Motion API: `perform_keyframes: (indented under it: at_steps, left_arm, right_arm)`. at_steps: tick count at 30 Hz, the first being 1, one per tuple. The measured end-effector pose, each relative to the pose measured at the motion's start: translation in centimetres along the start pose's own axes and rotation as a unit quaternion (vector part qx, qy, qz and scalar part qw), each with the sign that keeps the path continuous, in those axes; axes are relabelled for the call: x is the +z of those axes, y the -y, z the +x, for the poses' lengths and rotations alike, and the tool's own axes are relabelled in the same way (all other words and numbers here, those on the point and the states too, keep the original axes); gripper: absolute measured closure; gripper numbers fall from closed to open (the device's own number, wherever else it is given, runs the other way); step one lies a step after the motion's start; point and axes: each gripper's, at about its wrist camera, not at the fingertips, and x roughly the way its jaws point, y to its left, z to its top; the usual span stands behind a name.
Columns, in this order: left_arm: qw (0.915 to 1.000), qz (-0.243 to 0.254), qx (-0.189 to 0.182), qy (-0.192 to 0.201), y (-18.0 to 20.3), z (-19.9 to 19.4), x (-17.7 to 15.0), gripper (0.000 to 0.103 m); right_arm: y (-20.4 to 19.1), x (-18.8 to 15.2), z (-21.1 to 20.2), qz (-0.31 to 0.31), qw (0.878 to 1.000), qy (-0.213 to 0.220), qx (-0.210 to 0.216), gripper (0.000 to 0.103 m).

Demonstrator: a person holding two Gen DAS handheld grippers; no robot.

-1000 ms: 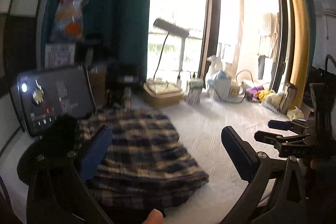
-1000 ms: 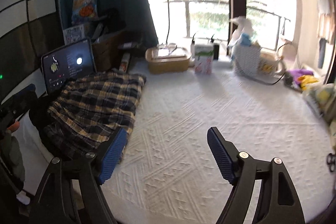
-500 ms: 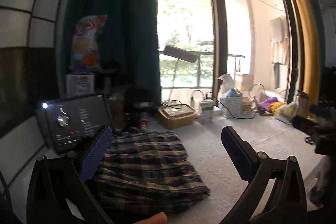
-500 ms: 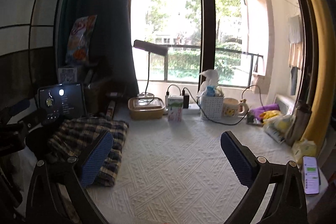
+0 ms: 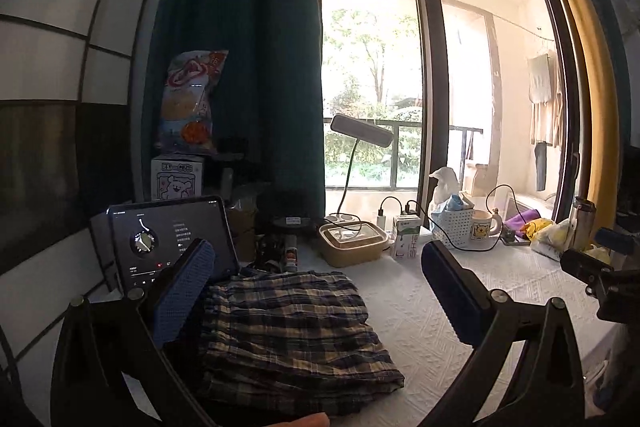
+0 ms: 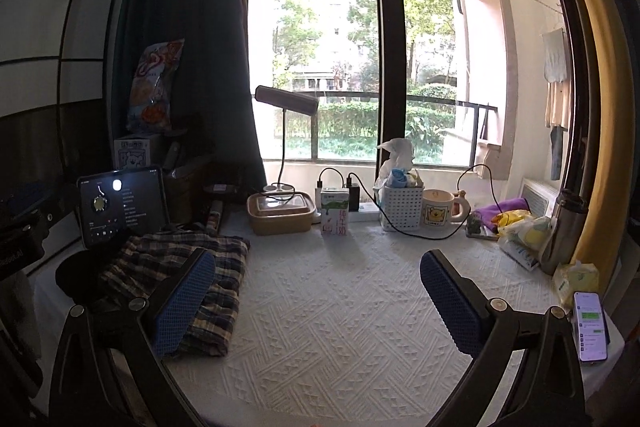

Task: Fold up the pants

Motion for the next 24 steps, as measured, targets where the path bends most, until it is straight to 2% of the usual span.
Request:
perform_keyframes:
  at_steps: [24]
  left_arm:
    - [1.0000, 0.001, -0.002, 0.002, 0.24, -0.69, 0.21, 0.001]
  right_arm:
    - [0.06, 0.16, -0.48, 0.008, 1.000, 0.006, -0.001, 0.000]
